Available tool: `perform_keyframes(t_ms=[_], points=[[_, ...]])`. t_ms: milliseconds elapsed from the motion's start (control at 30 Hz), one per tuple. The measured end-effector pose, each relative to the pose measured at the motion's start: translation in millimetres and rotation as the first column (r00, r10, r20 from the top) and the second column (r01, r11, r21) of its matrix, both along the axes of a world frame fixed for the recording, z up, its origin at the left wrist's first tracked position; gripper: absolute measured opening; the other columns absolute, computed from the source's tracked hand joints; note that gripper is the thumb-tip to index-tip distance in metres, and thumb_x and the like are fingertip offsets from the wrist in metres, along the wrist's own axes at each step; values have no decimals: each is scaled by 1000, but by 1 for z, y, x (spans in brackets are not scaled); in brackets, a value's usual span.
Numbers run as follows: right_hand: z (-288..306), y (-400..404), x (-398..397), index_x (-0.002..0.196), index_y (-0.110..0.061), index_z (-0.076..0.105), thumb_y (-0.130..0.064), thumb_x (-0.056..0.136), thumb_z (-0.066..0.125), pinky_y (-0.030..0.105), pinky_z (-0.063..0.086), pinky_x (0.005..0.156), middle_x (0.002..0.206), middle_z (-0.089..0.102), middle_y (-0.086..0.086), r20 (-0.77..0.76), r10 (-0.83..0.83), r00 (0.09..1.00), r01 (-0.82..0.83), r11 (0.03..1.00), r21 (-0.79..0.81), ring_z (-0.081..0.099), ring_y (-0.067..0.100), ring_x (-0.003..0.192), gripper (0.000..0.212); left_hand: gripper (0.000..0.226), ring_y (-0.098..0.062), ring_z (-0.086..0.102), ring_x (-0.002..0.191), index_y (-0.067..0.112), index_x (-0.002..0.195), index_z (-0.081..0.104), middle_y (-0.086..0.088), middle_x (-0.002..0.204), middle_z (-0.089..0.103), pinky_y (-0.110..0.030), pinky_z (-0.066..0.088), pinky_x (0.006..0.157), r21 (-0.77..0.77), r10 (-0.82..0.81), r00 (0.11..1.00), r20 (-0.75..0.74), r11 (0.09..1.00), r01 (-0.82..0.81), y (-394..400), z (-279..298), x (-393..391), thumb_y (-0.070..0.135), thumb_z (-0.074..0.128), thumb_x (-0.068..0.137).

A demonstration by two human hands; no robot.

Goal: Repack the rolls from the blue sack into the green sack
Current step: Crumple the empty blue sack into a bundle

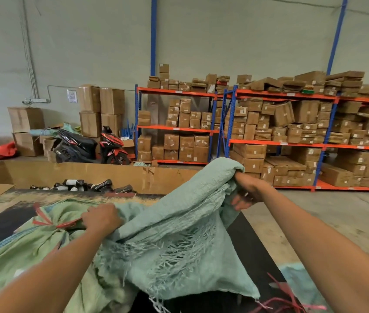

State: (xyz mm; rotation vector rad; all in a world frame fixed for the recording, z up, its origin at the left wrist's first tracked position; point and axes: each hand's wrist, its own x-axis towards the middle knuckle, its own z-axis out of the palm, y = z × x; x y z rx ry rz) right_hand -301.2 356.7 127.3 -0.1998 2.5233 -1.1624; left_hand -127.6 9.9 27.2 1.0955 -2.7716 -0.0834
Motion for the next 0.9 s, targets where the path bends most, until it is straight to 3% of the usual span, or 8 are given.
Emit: perform_keyframes(t_ms=[100, 200, 333, 467, 567, 667, 800, 900], points=[[2, 5, -11, 116, -8, 58, -39, 104, 36, 47, 60, 81, 98, 66, 16, -58, 26, 998, -45, 935, -352, 67, 28, 83, 40, 39, -28, 60, 94, 13, 108, 52, -7, 104, 63, -37, 52, 82, 133, -19, 988, -154, 990, 40, -3, 34, -2, 40, 61, 82], [9, 8, -15, 126, -14, 57, -19, 104, 44, 40, 62, 72, 112, 61, 17, -78, 77, 994, -109, 784, -611, 61, 23, 87, 26, 60, -31, 59, 100, -2, 129, 42, -16, 107, 61, -37, 51, 75, 368, 40, 955, -295, 927, 75, -7, 66, -6, 27, 71, 85], [20, 15, -11, 127, -12, 59, -17, 103, 46, 32, 59, 69, 118, 70, 9, -57, 197, 979, -162, 571, -805, 69, 18, 97, 28, 61, -33, 65, 97, 3, 116, 56, -18, 108, 67, -40, 56, 73, 808, 110, 942, -318, 552, 208, -16, 103, 7, 20, 88, 67], [17, 25, -9, 125, -12, 60, -1, 103, 29, 33, 60, 65, 107, 75, 6, 50, 210, 976, -48, 438, -898, 74, 17, 92, 39, 48, -29, 67, 90, 4, 111, 62, -17, 98, 71, -40, 56, 76, 919, 136, 940, -312, 296, 262, -25, 115, 16, 36, 77, 78], [5, 31, -9, 133, -13, 57, -22, 93, 43, 46, 60, 78, 123, 69, 11, 84, 196, 977, 2, 388, -922, 67, 27, 110, 43, 48, -30, 64, 87, -2, 119, 60, -20, 106, 67, -39, 56, 75, 813, 188, 917, -351, 546, 200, -31, 106, 17, 23, 77, 82], [-5, 37, -8, 118, -6, 63, -28, 83, 40, 45, 52, 87, 110, 72, 18, 141, 217, 966, 34, 434, -900, 70, 32, 97, 48, 35, -31, 61, 93, -1, 116, 64, -18, 109, 66, -38, 53, 81, 330, 114, 898, -425, 943, 36, -33, 97, 23, 17, 67, 86], [-14, 28, -12, 126, -3, 60, -13, 88, 70, 38, 57, 74, 127, 62, 24, -104, 19, 994, -84, 741, -667, 67, 29, 95, 40, 28, -35, 60, 103, 10, 115, 58, -17, 115, 64, -42, 51, 82, -33, -25, 945, -325, 999, 16, -31, 90, 33, 13, 57, 87], [-22, 24, -18, 131, -10, 53, 11, 75, 71, 35, 49, 83, 135, 51, 13, -400, -161, 902, -3, 925, -379, 53, 27, 110, 62, 21, -38, 58, 101, 4, 109, 52, -20, 107, 62, -42, 47, 76, 20, 6, 901, -434, 1000, 2, -35, 92, 33, 8, 52, 89]])
